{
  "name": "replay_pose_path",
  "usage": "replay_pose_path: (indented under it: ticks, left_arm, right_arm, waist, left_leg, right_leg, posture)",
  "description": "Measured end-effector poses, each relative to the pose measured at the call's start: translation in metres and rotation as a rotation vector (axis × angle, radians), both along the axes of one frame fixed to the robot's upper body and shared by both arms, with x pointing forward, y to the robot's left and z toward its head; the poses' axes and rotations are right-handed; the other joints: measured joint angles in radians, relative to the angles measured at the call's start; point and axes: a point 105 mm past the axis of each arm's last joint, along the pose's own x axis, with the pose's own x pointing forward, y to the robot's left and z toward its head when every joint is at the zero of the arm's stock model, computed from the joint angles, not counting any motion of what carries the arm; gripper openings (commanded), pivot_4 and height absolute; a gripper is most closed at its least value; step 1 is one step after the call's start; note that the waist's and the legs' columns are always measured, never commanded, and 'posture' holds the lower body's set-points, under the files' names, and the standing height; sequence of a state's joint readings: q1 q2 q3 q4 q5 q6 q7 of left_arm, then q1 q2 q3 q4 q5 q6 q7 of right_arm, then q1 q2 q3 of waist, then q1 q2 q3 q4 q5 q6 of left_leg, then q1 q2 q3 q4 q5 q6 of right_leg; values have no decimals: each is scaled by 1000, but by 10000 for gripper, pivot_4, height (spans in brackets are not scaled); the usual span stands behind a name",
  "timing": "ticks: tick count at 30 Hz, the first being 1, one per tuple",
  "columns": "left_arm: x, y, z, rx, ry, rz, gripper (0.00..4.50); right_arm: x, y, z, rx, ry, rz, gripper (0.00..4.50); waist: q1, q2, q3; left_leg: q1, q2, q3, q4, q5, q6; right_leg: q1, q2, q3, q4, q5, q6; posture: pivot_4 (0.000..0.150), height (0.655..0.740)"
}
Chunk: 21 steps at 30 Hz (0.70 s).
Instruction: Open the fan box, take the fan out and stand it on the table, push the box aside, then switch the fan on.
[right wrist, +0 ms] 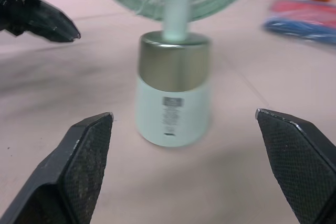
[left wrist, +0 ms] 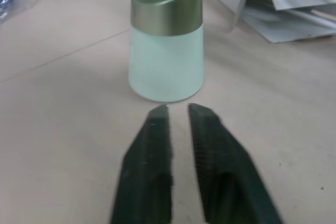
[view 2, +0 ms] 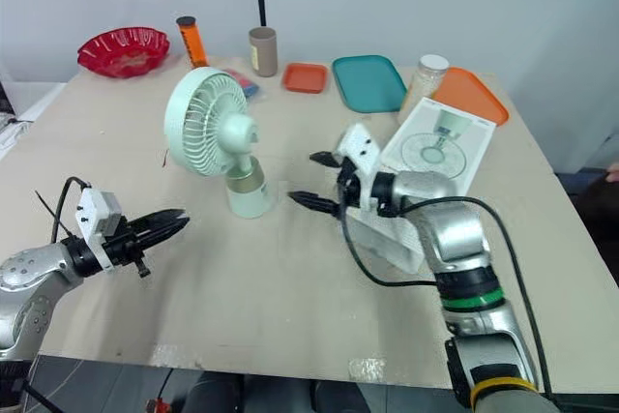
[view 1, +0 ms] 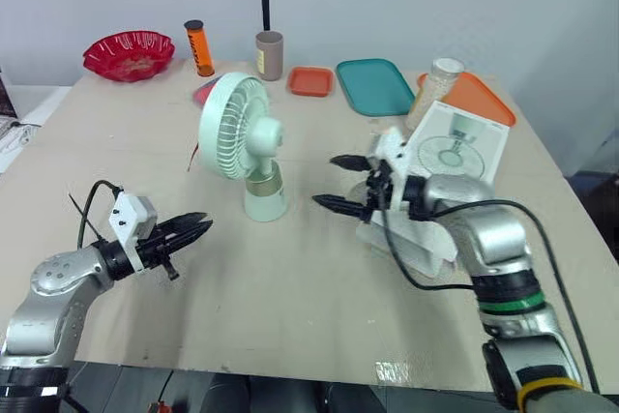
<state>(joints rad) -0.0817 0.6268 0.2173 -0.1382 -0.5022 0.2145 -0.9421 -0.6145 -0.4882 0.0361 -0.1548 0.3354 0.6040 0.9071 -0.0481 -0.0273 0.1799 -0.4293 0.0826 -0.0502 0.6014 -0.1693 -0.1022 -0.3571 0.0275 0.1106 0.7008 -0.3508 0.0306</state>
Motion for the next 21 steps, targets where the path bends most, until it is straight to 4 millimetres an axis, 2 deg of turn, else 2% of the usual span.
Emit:
replay_pose_path:
  ticks: [2,3,4,6,7,8,14,17,21]
  left_arm:
    - [3,-3,6,-29,-45,12,23869]
    - [2,-5,7,-37,-70,14,28703]
    - [1,-3,4,-36,-60,18,33361]
    - [-1,-2,-1,-37,-45,25,37846]
    - [-2,0,-3,-37,-38,30,42030]
    - [-3,2,-3,-36,-37,36,44137]
    - [-2,12,5,-18,-58,63,44137]
    - [4,23,5,26,-84,157,44137]
    - [7,28,5,42,-93,220,44137]
  right_arm:
    - [-6,-1,11,30,-13,-20,45000]
    - [-18,-1,16,40,-18,-39,45000]
    - [-24,-2,14,38,-8,-48,45000]
    - [-30,-9,6,21,23,-82,45000]
    - [-34,-15,0,4,48,-115,45000]
    - [-36,-19,-4,-4,64,-132,45000]
    - [-43,-27,-9,-10,82,-185,45000]
    - [-43,-31,-18,-9,108,-221,45000]
    - [-43,-34,-21,-13,116,-236,45000]
  waist:
    - [0,0,0]
    - [0,0,0]
    - [0,0,0]
    - [2,0,0]
    - [2,0,0]
    - [2,0,0]
    - [0,-1,0]
    - [1,-1,0]
    - [2,-1,0]
  left_leg:
    - [0,0,0,0,0,0]
    - [0,0,0,0,0,0]
    - [0,0,0,0,0,0]
    - [-1,-1,0,0,0,0]
    - [-1,-1,0,0,0,0]
    - [-1,-1,0,1,0,0]
    - [0,0,-1,0,0,0]
    - [-1,-1,-1,0,0,0]
    - [-1,-1,-1,0,0,0]
  right_leg:
    - [0,0,0,0,0,0]
    - [1,0,0,-1,0,0]
    - [1,0,0,-1,-1,0]
    - [1,0,0,-1,-1,0]
    - [1,-1,0,-1,-1,0]
    - [1,-1,0,-1,-1,0]
    - [1,0,0,-1,-1,1]
    - [1,0,0,-1,-1,1]
    - [1,0,0,-1,-1,1]
  posture:
    - [1500,7389]
    - [1500,7389]
    - [1500,7389]
    - [1500,7389]
    - [1500,7389]
    - [1500,7389]
    - [1500,7389]
    - [1500,7389]
    - [1500,7389]
